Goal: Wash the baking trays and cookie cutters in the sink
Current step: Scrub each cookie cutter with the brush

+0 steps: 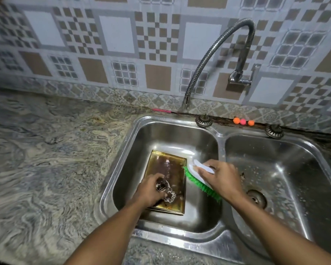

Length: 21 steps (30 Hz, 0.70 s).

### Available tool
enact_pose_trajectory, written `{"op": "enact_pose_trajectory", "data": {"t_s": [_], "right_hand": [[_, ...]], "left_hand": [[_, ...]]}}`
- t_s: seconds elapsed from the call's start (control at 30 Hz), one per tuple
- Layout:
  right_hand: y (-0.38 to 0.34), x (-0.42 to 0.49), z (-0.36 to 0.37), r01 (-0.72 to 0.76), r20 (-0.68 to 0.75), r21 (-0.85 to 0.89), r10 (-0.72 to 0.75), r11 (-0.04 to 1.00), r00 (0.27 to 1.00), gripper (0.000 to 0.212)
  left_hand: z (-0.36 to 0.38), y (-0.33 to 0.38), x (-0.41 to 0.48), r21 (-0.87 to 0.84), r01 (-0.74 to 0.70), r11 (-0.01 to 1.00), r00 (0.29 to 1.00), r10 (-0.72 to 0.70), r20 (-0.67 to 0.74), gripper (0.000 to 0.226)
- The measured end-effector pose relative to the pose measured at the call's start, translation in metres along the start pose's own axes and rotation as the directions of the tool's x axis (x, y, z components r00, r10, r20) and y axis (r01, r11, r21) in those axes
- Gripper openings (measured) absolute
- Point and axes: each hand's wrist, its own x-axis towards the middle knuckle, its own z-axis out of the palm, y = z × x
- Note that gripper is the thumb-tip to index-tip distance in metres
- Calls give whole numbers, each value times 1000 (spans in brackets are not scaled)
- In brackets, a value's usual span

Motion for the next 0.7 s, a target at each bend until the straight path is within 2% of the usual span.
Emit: {"op": "enact_pose_trajectory", "data": {"t_s": [0.07,0.23,0.47,0.57,0.7], "right_hand": [[5,-1,4,-3,10,-4,3,1000,1000,54],[8,-6,2,-32,24,-16,32,999,999,34],[22,-6,-9,-81,16,-12,81,997,997,31],[33,-3,-21,-122,-19,23,122,992,992,33],[57,0,-52,-228,-89,90,236,969,968,32]], "left_hand": [[5,-7,4,46,9,999,1000,-9,-14,73],[14,-13,14,96,15,995,999,-12,-33,76],[10,1,12,226,-12,974,995,35,-98,75],[4,22,10,184,-51,982,989,75,-125,70],[4,75,13,88,-217,972,958,229,-171,53]]}}
